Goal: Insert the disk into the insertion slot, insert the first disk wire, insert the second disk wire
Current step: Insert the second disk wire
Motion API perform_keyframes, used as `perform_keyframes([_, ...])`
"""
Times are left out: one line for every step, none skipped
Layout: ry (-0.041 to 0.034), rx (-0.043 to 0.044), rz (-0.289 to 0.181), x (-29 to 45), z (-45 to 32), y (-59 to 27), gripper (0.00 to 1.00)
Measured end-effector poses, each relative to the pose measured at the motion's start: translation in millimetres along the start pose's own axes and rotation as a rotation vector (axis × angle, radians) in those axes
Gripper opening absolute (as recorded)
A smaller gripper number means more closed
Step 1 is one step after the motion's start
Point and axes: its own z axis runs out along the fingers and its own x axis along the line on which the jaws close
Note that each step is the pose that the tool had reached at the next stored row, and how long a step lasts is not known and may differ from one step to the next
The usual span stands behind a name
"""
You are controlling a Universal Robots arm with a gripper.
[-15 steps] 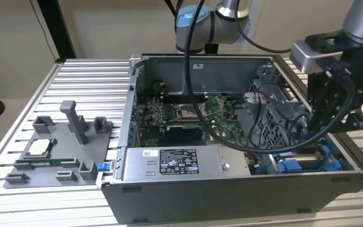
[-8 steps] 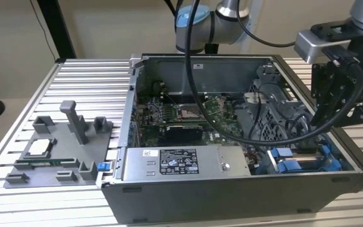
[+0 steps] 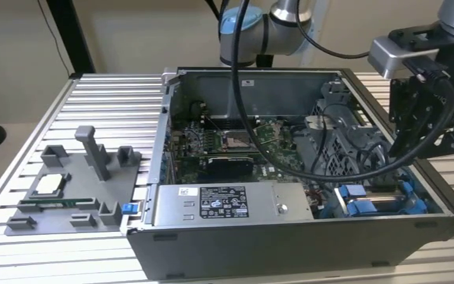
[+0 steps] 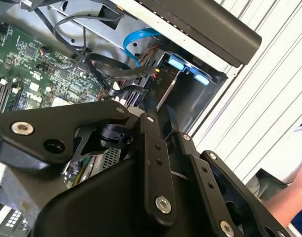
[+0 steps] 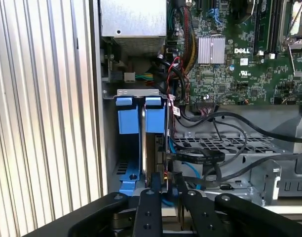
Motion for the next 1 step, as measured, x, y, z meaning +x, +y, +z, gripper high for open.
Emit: perform_keyframes([0.0000,0.0000,0.000,0.0,-0.1,0.0,1.00])
